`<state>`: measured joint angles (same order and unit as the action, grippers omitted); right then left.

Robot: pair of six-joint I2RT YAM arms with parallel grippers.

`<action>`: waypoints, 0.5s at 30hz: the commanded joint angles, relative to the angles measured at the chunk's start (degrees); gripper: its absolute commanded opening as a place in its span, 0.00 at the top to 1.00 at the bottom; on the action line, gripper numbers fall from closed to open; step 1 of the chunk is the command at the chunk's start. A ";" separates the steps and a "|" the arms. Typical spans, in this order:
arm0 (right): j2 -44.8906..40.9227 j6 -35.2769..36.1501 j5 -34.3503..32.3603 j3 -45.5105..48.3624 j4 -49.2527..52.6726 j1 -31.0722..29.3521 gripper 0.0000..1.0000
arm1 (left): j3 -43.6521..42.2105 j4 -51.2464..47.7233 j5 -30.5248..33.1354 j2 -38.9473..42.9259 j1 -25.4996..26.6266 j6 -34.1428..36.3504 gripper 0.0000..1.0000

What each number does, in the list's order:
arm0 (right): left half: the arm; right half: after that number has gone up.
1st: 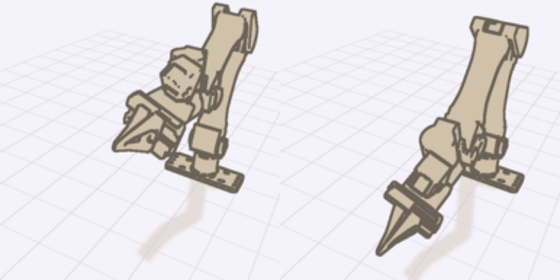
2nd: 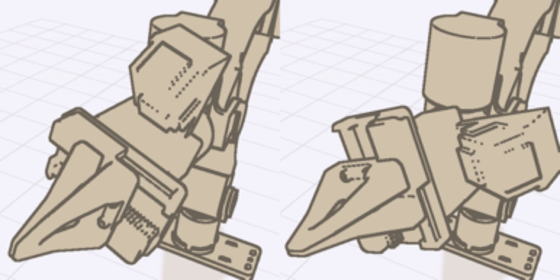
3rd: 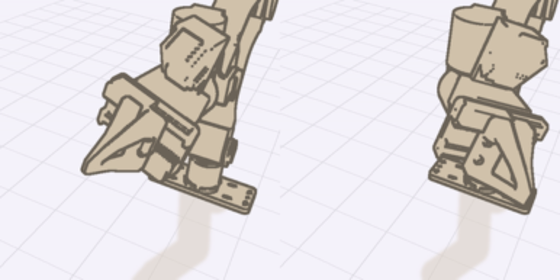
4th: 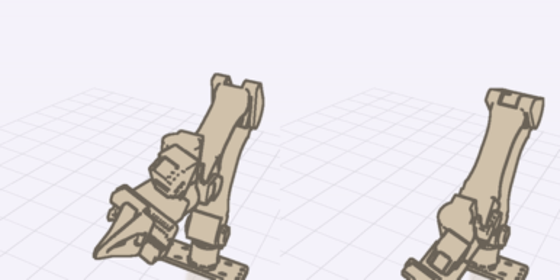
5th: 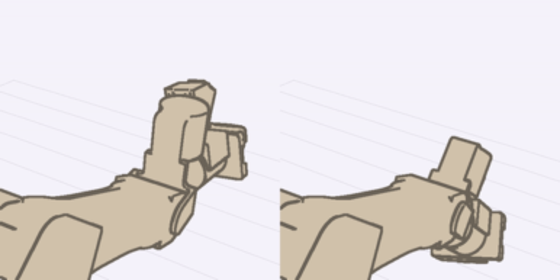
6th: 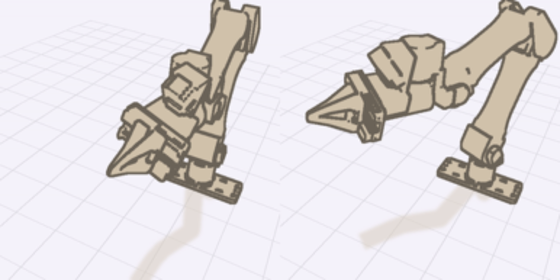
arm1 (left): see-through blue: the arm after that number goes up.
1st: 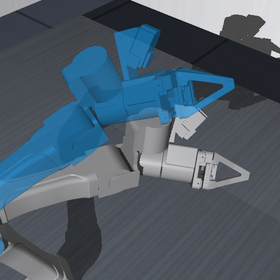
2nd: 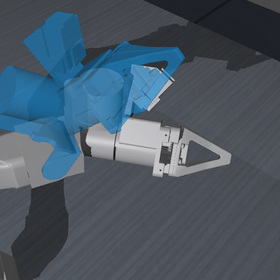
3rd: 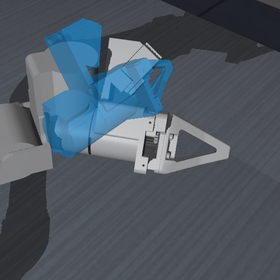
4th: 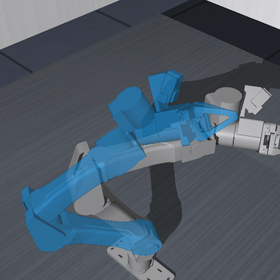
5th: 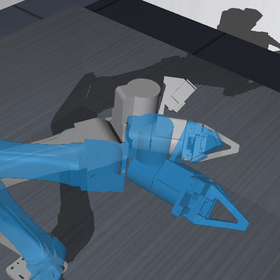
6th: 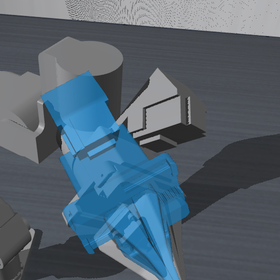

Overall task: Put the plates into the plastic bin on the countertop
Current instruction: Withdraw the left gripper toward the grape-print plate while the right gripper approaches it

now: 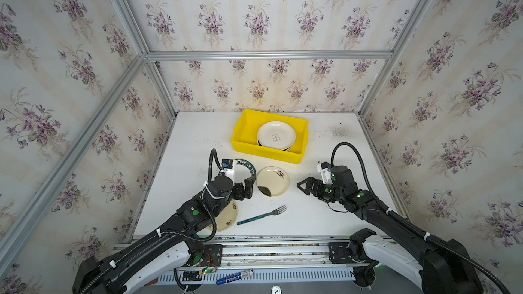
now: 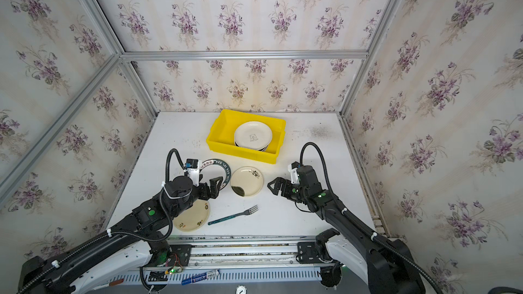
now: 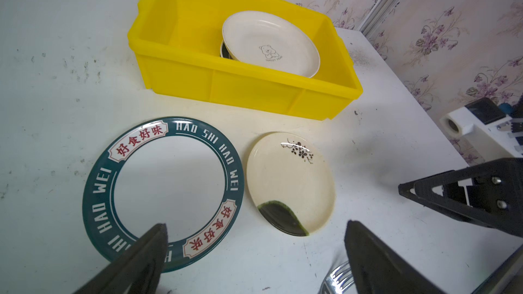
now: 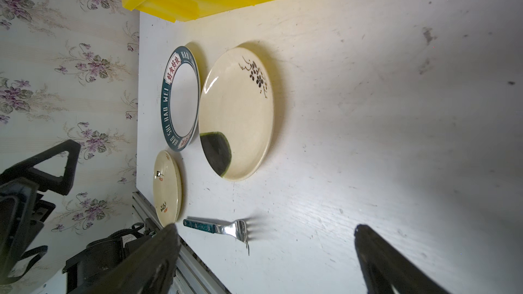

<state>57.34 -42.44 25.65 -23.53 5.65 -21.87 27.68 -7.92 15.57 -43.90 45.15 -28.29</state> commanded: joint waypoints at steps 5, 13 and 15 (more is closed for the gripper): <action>6.08 -3.24 3.44 1.17 -11.78 -0.18 0.02 | -5.80 13.26 -9.80 -1.10 0.73 4.43 0.00; 9.37 -3.54 1.10 0.76 -14.09 -1.51 0.03 | -5.94 22.42 -12.24 -7.52 0.90 8.94 0.00; 10.04 -3.32 0.68 0.52 -13.62 -1.52 0.03 | -4.25 21.47 -13.20 -9.00 0.91 11.56 0.00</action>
<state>66.81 -45.67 27.44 -22.39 -5.87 -23.29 21.98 9.10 4.54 -51.70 46.06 -20.86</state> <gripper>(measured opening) 0.967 0.996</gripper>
